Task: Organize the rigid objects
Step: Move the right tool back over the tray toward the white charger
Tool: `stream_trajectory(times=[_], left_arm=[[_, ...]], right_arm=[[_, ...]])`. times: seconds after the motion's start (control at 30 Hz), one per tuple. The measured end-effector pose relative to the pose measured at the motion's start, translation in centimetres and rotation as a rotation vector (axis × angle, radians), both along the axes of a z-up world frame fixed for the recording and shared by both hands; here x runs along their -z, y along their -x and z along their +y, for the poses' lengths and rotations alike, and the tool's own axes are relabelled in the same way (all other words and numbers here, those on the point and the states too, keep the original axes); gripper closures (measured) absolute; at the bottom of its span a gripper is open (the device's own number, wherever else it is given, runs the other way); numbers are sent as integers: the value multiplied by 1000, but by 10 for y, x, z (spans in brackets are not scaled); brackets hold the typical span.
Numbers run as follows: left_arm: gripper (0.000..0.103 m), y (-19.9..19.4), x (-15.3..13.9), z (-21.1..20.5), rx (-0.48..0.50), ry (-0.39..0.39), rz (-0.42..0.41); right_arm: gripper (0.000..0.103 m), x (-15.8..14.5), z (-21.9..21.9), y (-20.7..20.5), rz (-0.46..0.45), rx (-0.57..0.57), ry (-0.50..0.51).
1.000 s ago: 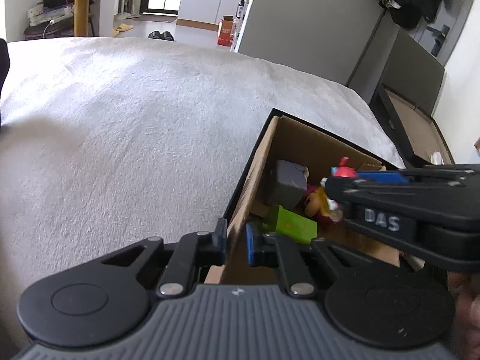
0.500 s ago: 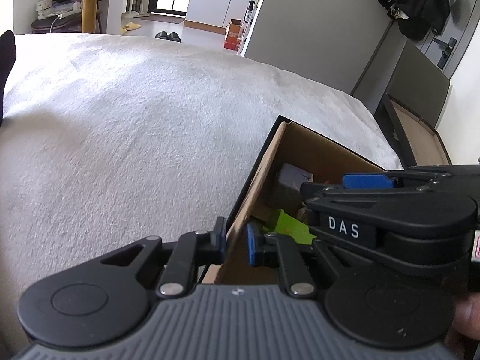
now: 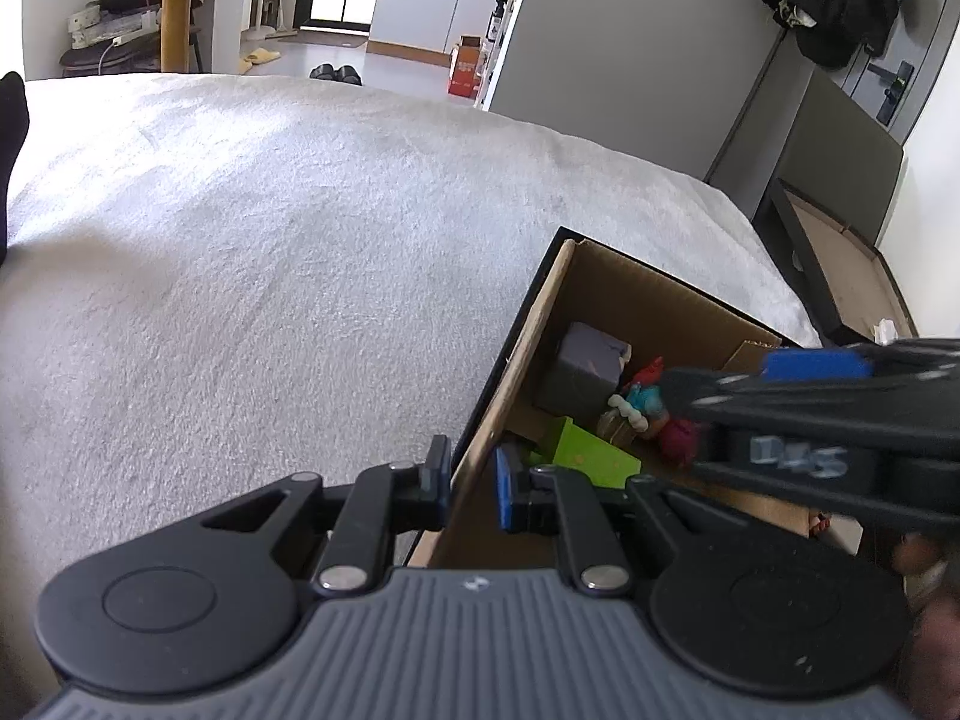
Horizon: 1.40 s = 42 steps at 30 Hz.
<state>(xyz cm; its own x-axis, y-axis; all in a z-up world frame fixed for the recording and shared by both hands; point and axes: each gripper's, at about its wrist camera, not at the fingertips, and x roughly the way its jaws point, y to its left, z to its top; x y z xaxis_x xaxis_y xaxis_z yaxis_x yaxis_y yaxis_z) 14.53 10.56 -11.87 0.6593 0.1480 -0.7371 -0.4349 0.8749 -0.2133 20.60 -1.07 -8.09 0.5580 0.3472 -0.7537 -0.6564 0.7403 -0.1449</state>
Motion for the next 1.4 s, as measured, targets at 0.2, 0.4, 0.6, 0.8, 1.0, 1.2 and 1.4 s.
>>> stream_trajectory(times=[0.2, 0.4, 0.6, 0.8, 1.0, 1.2, 1.4], left_arm=[[85, -5, -11, -16, -10, -72, 51], [58, -9, -33, -48, 45, -140, 36], [51, -15, -50, -83, 124, -154, 36], [50, -18, -58, -112, 182, -189, 51], [49, -20, -62, -132, 210, -211, 74], [49, -24, -62, -154, 257, -236, 94], [49, -29, -55, -169, 268, -263, 121]], right_arm=[[36, -29, -42, 5, -22, 53, -69], [30, -46, -97, 5, -16, 142, -116], [26, -51, -144, 3, -2, 234, -148], [25, -49, -174, 5, -2, 272, -187], [25, -40, -199, 5, 22, 310, -225], [25, -28, -221, 5, 51, 348, -267], [25, -13, -241, 1, 74, 383, -290]])
